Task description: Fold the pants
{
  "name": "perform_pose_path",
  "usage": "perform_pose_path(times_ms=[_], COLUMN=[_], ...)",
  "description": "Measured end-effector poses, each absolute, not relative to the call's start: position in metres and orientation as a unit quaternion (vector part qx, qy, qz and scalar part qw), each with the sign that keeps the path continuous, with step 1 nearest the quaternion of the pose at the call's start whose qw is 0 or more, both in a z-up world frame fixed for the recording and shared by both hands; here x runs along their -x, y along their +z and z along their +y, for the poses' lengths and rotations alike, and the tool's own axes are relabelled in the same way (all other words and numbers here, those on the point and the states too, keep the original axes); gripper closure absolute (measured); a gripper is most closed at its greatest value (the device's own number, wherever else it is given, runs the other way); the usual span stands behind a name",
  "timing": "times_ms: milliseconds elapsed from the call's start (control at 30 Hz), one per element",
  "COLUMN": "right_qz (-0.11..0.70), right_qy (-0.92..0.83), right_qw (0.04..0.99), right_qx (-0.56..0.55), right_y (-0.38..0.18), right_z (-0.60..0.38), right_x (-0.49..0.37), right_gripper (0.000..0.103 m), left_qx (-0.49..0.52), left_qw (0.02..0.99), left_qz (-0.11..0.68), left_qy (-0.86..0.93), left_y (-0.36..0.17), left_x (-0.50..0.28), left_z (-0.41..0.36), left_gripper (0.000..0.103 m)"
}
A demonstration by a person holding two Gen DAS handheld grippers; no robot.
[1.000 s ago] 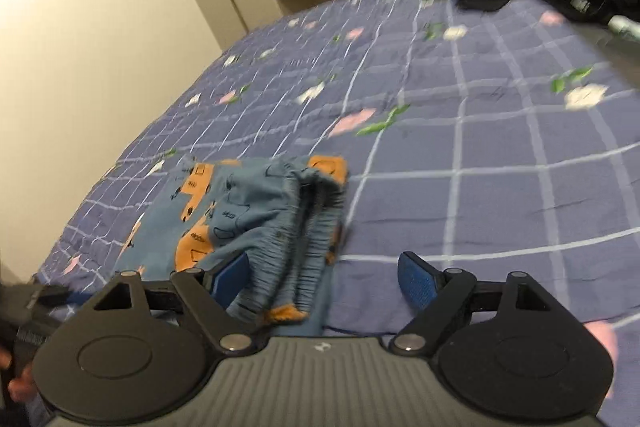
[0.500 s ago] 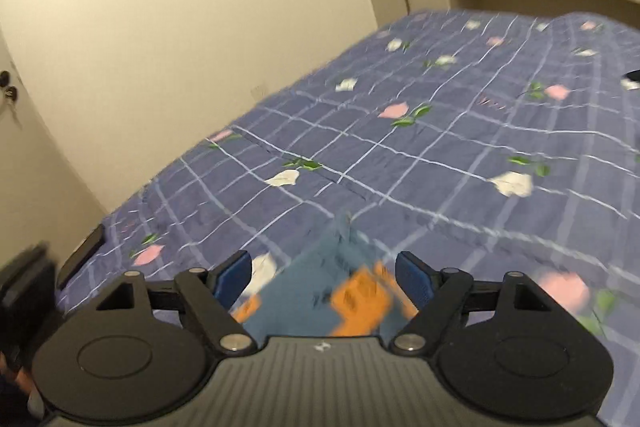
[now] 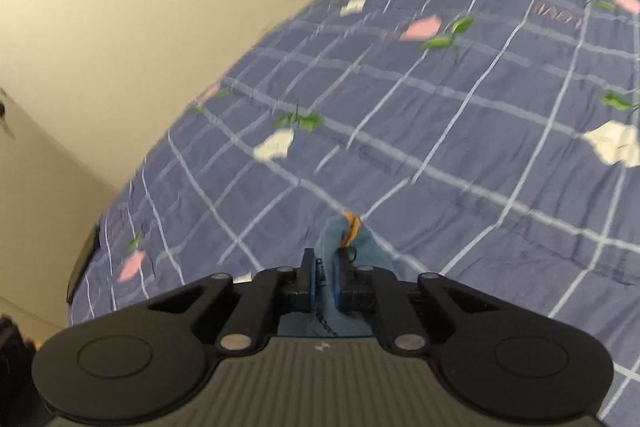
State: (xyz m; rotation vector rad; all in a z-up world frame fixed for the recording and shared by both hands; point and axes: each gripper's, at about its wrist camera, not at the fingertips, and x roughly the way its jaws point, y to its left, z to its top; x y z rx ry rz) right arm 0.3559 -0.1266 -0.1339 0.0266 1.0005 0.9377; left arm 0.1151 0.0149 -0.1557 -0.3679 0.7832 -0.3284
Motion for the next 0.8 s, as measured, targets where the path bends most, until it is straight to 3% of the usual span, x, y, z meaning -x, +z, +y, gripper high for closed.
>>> perform_pose_path(times_ms=[133,200,233,267,300,333,367,400,567,800], right_qz=[0.454,0.459,0.451,0.429,0.4,0.373,0.351,0.331,0.301,0.336], right_qy=[0.405,0.389,0.387,0.384,0.387,0.392,0.396,0.4,0.367,0.272], right_qw=[0.793,0.798,0.803,0.815,0.828,0.839,0.848,0.855,0.875,0.893], right_qx=[-0.028,-0.024,-0.04,-0.064,-0.076,-0.061,-0.032,0.005,0.091,-0.122], right_y=[-0.139,-0.146,-0.141,-0.13,-0.117,-0.104,-0.095,-0.087,-0.092,-0.105], right_z=[-0.138,-0.136,-0.14,-0.148,-0.156,-0.161,-0.164,-0.168,-0.213,-0.329], right_x=[-0.353,-0.351,-0.348,-0.342,-0.331,-0.316,-0.3,-0.281,-0.209,-0.183], right_gripper=[0.094,0.088,0.078,0.056,0.044,0.029,0.027,0.027,0.028,0.027], left_qx=[0.145,0.134,0.131,0.128,0.126,0.126,0.125,0.126,0.15,0.155], left_qw=[0.895,0.9,0.906,0.912,0.917,0.921,0.923,0.924,0.906,0.893], left_qz=[0.4,0.396,0.388,0.377,0.366,0.356,0.352,0.351,0.379,0.405], left_qy=[-0.129,-0.12,-0.111,-0.1,-0.095,-0.092,-0.092,-0.091,-0.111,-0.121], left_y=[-0.164,-0.158,-0.152,-0.145,-0.138,-0.131,-0.126,-0.124,-0.127,-0.135], left_x=[-0.105,-0.096,-0.091,-0.088,-0.087,-0.09,-0.097,-0.105,-0.158,-0.195], left_z=[0.0,0.001,0.005,0.01,0.014,0.018,0.021,0.024,0.029,0.019], left_gripper=[0.096,0.089,0.084,0.068,0.055,0.049,0.039,0.034,0.032,0.032])
